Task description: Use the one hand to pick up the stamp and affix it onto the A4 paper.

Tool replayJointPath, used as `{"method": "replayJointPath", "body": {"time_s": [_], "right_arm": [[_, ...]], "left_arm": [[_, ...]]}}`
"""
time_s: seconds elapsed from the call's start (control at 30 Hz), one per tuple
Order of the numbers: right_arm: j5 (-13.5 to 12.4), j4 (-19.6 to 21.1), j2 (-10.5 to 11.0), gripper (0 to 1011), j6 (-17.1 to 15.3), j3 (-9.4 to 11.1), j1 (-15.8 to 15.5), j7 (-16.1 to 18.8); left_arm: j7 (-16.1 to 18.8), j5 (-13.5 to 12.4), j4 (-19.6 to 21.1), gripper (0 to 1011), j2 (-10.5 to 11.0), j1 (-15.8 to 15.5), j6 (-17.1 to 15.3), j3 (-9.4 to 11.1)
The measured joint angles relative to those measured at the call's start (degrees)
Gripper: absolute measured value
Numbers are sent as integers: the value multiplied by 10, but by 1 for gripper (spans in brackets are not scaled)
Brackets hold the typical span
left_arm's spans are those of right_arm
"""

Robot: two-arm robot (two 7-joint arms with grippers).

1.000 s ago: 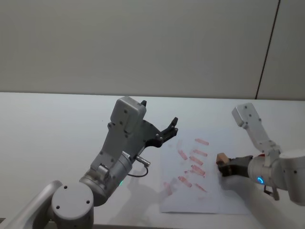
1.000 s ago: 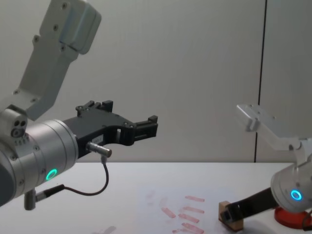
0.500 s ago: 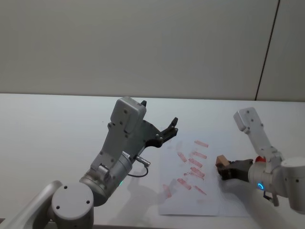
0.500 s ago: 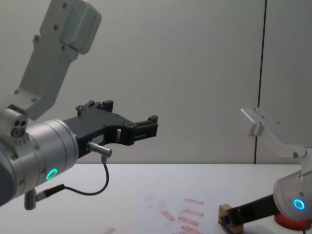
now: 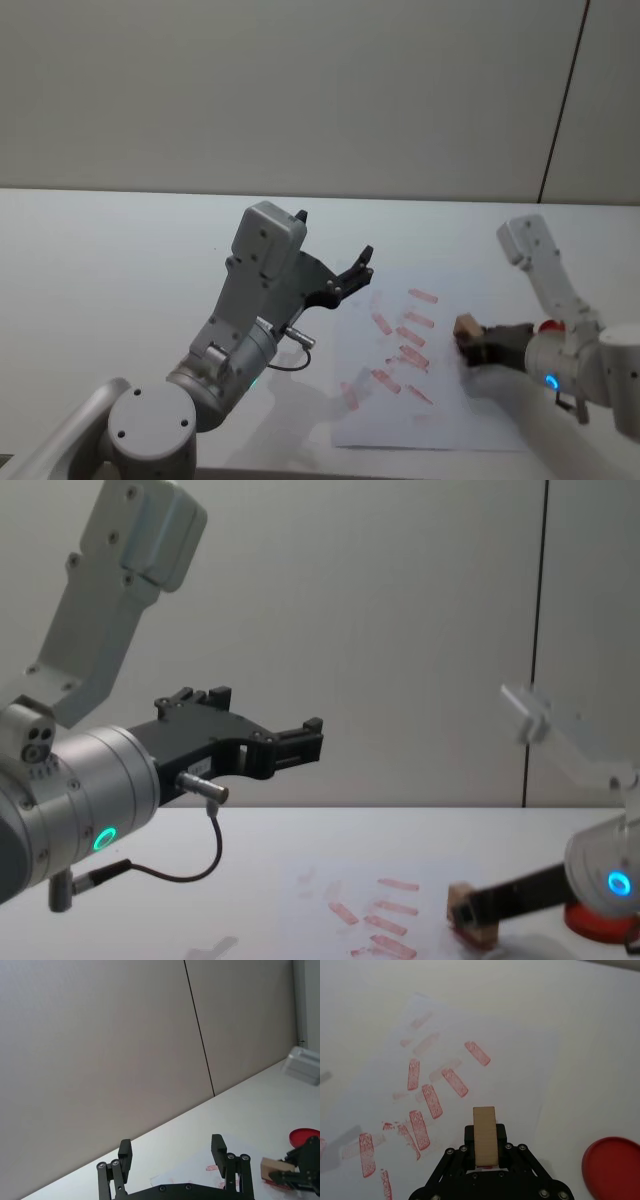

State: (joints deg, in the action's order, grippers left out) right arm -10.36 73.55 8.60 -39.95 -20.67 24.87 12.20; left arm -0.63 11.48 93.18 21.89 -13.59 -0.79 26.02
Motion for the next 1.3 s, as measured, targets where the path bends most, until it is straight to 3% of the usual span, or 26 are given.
{"method": "replayJointPath", "body": {"time_s": [0.7, 1.3], "right_arm": [[-11, 71, 13, 218, 4, 25, 14, 14], [-49, 130, 61, 218, -23, 67, -38, -9]], "left_arm": [[0, 0, 0, 1002, 0, 0, 0, 0], [0, 0, 0, 1002, 0, 0, 0, 0]]}}
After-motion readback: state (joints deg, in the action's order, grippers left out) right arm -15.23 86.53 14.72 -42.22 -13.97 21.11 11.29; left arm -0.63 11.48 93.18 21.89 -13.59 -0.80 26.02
